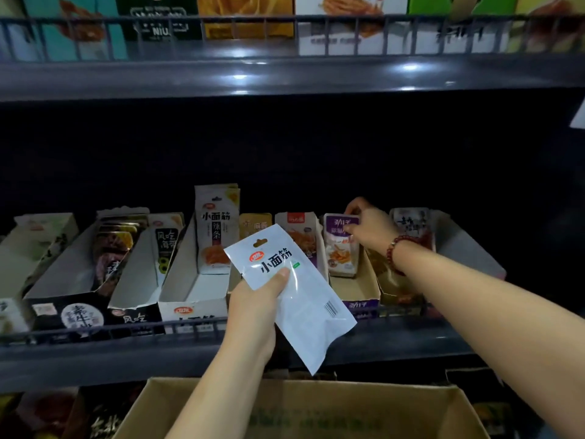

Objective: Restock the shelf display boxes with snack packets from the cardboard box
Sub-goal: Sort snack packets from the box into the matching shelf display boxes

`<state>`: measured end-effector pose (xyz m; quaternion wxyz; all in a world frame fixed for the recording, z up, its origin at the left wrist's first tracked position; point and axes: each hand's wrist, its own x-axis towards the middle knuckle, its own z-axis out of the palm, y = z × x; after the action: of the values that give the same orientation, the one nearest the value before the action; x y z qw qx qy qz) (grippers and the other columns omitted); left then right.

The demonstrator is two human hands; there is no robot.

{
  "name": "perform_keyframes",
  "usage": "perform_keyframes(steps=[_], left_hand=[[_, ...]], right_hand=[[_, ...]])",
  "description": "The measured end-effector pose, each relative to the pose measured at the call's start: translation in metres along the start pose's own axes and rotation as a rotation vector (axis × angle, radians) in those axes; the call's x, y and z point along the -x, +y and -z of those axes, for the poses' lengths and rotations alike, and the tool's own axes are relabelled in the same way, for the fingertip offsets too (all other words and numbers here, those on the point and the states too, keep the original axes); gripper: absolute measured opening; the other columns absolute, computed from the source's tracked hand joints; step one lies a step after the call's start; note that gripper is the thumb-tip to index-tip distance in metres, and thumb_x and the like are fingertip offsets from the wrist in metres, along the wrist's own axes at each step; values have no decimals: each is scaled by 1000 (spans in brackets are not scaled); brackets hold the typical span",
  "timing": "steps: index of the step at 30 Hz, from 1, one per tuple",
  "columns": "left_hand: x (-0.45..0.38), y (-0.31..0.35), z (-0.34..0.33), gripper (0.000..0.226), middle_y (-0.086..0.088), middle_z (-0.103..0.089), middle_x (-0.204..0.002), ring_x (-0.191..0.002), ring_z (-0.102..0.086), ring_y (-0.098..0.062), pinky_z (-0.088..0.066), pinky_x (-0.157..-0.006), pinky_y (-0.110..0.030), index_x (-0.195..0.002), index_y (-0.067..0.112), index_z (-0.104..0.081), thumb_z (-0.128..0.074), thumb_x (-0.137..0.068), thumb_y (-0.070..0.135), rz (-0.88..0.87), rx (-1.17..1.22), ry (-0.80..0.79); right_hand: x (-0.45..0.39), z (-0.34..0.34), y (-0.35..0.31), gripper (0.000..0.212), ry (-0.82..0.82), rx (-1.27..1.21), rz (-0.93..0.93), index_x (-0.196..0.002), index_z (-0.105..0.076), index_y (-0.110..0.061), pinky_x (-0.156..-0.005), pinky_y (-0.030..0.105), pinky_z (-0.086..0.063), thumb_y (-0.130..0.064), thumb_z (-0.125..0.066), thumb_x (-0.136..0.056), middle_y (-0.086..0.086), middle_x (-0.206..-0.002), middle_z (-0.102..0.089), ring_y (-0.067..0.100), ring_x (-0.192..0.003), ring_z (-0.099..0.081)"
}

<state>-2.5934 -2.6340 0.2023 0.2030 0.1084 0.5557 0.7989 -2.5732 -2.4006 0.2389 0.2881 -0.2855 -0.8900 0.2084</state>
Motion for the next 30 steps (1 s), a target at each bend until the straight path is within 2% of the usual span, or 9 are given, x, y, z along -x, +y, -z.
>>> perform_keyframes(steps=[2, 5, 11, 14, 17, 21, 26, 28, 30], left_hand=[[-1, -2, 0, 21, -7, -71, -105, -94, -67, -26, -53, -73, -37, -111, 10, -62, -65, -90, 8, 15, 6, -1], [-1, -4, 0, 13, -7, -71, -102, -92, -67, -26, -53, -73, -37, -102, 12, -63, -64, -90, 7, 32, 17, -17], [0, -6, -3, 10, -5, -72, -98, -88, -67, -24, -54, -72, -36, -95, 14, -62, -63, -91, 5, 22, 44, -41], [0, -7, -4, 12, -5, -71, -99, -87, -67, -22, -52, -68, -34, -100, 13, -62, -63, -91, 5, 26, 45, -45], [0, -9, -6, 14, -5, -71, -99, -86, -67, -21, -52, -66, -33, -102, 14, -62, -63, -91, 6, 37, 44, -47], [0, -10, -7, 12, -4, -71, -96, -85, -67, -21, -52, -66, -33, -98, 15, -62, -63, -91, 5, 55, 53, -52], [1, -9, -5, 11, -3, -71, -92, -80, -67, -19, -50, -61, -32, -98, 13, -62, -63, -91, 5, 67, 47, -55], [1, -8, -3, 11, -3, -71, -93, -80, -67, -20, -50, -62, -33, -99, 13, -62, -62, -91, 5, 71, 40, -49], [2, -6, -2, 11, -3, -71, -92, -79, -67, -19, -50, -61, -33, -99, 14, -62, -62, -91, 5, 76, 39, -46]], right_hand=[[-5, -7, 6, 27, -20, 55, 2, -118, -53, -19, -69, 27, -45, -20, -59, -92, 3, -106, -61, 19, -92, -59], [-10, -13, 12, 20, -16, 46, -9, -114, -60, -18, -79, 28, -45, -20, -55, -95, 3, -114, -60, 18, -100, -56], [-17, -22, 24, 14, 32, -4, 8, -105, -65, -19, -79, 24, -40, -18, -56, -94, 2, -116, -56, 18, -105, -55], [-21, -26, 29, 13, 105, 25, -1, -100, -70, -24, -91, 33, -44, -23, -62, -90, 1, -117, -51, 21, -110, -50], [-23, -28, 31, 14, 125, 20, -14, -100, -71, -26, -95, 39, -45, -25, -63, -89, 1, -115, -53, 23, -111, -50], [-26, -30, 33, 20, 109, 41, -42, -109, -69, -29, -100, 40, -42, -28, -61, -91, 4, -122, -48, 25, -116, -47], [-16, -29, 31, 33, 118, -24, -15, -123, -63, -30, -106, 34, -37, -24, -62, -91, 4, -134, -40, 24, -126, -40], [-1, -23, 23, 32, 127, -71, 21, -122, -64, -29, -103, 30, -38, -25, -63, -90, 3, -133, -45, 21, -123, -44], [20, -15, 9, 23, 58, -170, 98, -113, -68, -24, -97, 28, -42, -26, -62, -90, -5, -117, -58, 13, -111, -53]])
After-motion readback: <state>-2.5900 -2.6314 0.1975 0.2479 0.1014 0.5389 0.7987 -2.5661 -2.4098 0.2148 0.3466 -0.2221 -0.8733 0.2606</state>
